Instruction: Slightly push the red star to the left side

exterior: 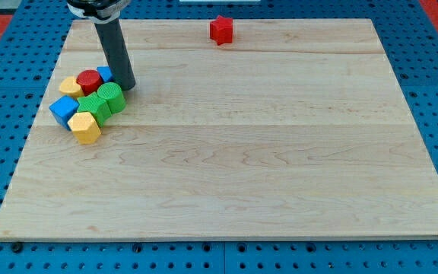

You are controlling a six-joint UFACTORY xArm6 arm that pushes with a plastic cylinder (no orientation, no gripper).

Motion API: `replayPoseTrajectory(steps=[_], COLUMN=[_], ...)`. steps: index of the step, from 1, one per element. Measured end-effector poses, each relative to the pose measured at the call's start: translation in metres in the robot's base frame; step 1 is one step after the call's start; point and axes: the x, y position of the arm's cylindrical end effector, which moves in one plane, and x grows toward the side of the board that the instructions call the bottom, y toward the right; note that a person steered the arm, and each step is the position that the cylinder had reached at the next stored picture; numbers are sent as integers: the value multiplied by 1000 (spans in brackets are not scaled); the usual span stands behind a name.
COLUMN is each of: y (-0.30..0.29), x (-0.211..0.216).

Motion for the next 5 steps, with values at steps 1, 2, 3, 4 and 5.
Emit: replayPoseTrajectory(steps=[1,2,3,4,5], y=[39,54,56,56,99], x=[0,0,0,0,-28])
